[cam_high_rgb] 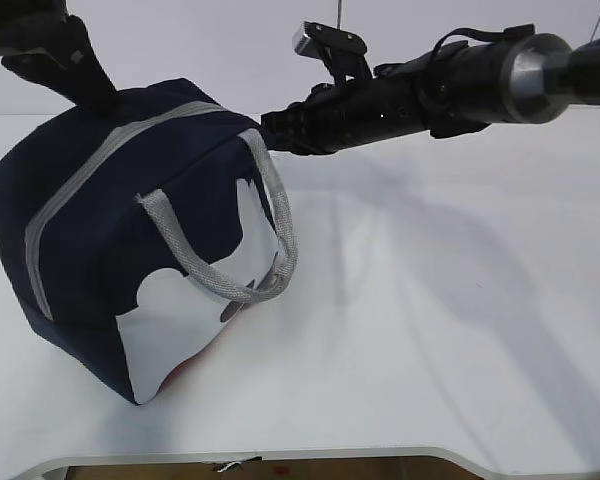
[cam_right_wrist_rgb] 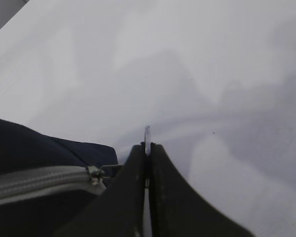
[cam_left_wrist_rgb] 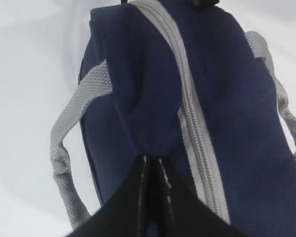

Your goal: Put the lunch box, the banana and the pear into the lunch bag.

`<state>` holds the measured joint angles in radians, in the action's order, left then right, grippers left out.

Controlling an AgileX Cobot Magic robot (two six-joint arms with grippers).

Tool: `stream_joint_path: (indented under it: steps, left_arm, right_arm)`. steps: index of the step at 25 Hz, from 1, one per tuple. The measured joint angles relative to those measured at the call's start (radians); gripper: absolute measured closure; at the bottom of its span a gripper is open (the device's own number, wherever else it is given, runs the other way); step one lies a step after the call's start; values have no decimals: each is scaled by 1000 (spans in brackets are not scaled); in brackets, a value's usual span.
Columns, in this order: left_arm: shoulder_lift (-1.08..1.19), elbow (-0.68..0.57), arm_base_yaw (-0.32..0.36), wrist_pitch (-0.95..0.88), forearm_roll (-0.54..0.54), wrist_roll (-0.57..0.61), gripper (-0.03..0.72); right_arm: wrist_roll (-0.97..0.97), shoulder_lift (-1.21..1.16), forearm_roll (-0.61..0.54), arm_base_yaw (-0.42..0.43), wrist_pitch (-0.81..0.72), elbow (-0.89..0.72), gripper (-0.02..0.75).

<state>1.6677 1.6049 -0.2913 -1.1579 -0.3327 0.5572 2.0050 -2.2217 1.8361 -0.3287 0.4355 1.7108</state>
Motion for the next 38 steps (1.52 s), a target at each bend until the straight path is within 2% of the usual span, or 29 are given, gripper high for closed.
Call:
stream_joint_path:
  steps: [3,6,12,15,20,23,26,29,31,34,38]
  left_arm:
    - [0,0,0,0,0,2,687]
    - [0,0,0,-5,1,2,687]
    - [-1,0,0,-9,2,2,687]
    - [-1,0,0,-9,2,2,687]
    - [-1,0,0,-4,5,-37,685]
    - [-1,0,0,8,5,-95,655]
    - [-2,0,0,31,5,-155,552]
    - [-5,0,0,29,5,-210,380]
    - [-9,0,0,18,5,-228,313]
    - [-31,0,0,-9,7,-255,278]
    - [-81,0,0,-67,57,-281,270]
  right_arm:
    - [-9,16,0,1,0,0,712]
    - [-15,40,0,1,-6,0,652]
    - [-48,73,0,4,-8,0,339]
    - [-130,102,0,4,-8,0,264]
    - [-300,182,0,4,-4,0,244]
    - [-359,231,0,4,14,0,243]
    - [-375,265,0,4,61,0,243]
    - [-378,293,0,6,123,0,243]
    - [-380,312,0,6,149,-4,243]
    - [-380,337,0,10,178,-8,243]
    - [-380,356,0,29,259,-8,242]
